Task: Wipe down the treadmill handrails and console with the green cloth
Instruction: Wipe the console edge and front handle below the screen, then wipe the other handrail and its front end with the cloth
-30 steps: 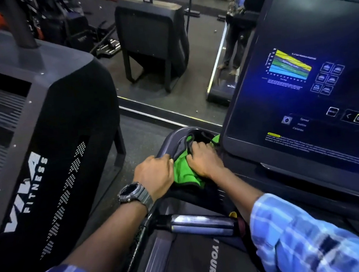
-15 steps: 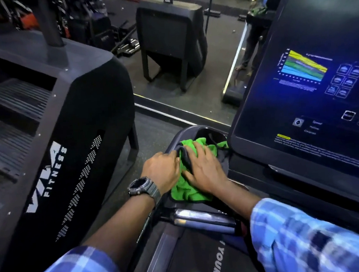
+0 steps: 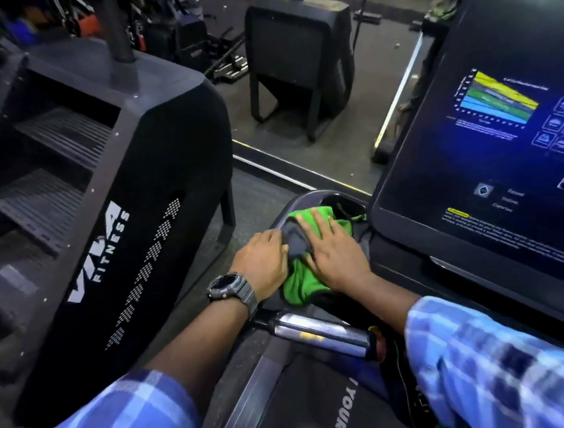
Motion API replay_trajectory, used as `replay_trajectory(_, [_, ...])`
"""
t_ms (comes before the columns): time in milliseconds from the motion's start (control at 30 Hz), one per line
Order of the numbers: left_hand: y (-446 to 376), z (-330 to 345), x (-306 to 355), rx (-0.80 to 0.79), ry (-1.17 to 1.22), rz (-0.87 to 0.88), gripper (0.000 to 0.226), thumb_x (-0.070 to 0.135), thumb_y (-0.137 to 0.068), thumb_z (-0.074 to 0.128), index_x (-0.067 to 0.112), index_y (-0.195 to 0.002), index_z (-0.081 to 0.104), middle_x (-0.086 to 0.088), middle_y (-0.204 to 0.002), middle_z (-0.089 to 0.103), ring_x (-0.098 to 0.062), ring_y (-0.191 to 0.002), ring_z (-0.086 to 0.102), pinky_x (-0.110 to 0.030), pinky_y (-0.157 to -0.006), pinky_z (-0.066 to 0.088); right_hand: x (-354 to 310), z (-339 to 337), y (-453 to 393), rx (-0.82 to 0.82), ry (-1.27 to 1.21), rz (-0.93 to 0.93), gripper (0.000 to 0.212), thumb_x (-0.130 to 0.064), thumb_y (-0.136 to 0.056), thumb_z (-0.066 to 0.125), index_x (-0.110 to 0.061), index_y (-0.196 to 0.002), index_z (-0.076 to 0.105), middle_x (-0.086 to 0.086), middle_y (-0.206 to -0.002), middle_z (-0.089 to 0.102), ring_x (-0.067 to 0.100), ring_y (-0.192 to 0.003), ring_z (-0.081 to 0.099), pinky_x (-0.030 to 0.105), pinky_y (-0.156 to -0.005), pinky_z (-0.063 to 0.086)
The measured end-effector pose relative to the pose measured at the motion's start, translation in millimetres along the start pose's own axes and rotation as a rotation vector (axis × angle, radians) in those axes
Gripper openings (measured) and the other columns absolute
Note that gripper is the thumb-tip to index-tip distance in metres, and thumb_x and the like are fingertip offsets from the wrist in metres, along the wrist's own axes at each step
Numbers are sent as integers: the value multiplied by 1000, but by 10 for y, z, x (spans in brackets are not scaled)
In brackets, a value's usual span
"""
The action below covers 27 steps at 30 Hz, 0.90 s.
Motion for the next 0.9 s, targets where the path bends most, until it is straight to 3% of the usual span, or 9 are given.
replay_trajectory(100, [67, 3, -46, 26, 50, -65, 48, 28, -95, 45, 8, -138, 40, -12, -128, 56, -32, -116, 54, -43, -96, 46, -5, 3, -322, 24, -204, 197, 65, -44, -90, 32, -24, -152, 23, 13, -158, 23, 40, -140, 28, 50, -114, 28])
replay_trajectory(200, [186, -13, -76, 24, 13, -86, 56, 25, -93, 49, 3, -143, 35, -16, -131, 55, -32, -119, 52, -42, -102, 42, 79, 49, -683, -51, -342, 345, 58, -54, -93, 41, -32, -146, 34, 4, -161, 17, 45, -145, 7, 54, -118, 12])
replay_trajectory(267, [283, -40, -89, 15, -8, -95, 53, 24, -92, 52, 3, -139, 40, -17, -130, 56, -33, -120, 53, -41, -103, 42, -23, 50, -890, -122, -241, 226, 58, -64, -91, 39, -34, -140, 45, -2, -158, 26, 43, -145, 11, 56, -116, 10])
replay_trajectory(400, [500, -243, -153, 35, -58, -136, 32, 27, -82, 57, 10, -108, 52, -13, -109, 63, -34, -102, 60, -41, -84, 48, -642, -11, -830, -144, -66, -210, 56, -66, -89, 33, -30, -120, 62, -4, -132, 58, 31, -126, 45, 46, -105, 31])
replay_trajectory(533, [881, -357, -125, -13, -172, -8, 31, 39, -78, 63, 17, -97, 54, -7, -98, 63, -30, -92, 60, -36, -79, 43, -695, -8, -443, -44, -150, -520, 66, -67, -86, 28, -27, -130, 56, -4, -136, 56, 30, -126, 46, 45, -111, 31])
replay_trajectory(600, [1036, -381, -157, -23, -215, 8, 31, 42, -82, 62, 16, -97, 56, -6, -96, 61, -27, -91, 58, -34, -80, 42, -423, -23, -532, -60, -103, -478, 73, -71, -86, 22, -27, -137, 49, -3, -143, 51, 31, -129, 44, 43, -112, 31])
replay_trajectory(667, [1151, -396, -206, -24, -214, -30, 33, 45, -85, 59, 15, -101, 58, -4, -98, 60, -24, -94, 57, -33, -82, 43, -238, -76, -698, -71, -34, -277, 81, -75, -82, 14, -26, -137, 50, -2, -142, 51, 32, -130, 42, 42, -110, 32])
replay_trajectory(733, [1236, -401, -241, -3, -204, -71, 32, 45, -87, 57, 16, -101, 58, -2, -100, 59, -23, -96, 57, -34, -83, 45, -339, -101, -755, -67, 9, -112, 72, -74, -85, 23, -28, -130, 56, -2, -137, 55, 33, -130, 42, 44, -107, 32])
replay_trajectory(900, [1406, -443, -166, 21, -274, 40, 27, 35, -85, 55, 11, -79, 63, -7, -84, 63, -28, -80, 61, -36, -71, 50, -1319, -157, -275, -91, -97, -363, 57, -66, -85, 33, -31, -120, 63, -6, -125, 64, 27, -120, 51, 43, -107, 32])
Point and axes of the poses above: each hand's wrist, its own y-axis away from the middle knuckle, its own z-axis out of the palm, x = y × z, the point moved 6 cm from there along -y, towards the middle knuckle
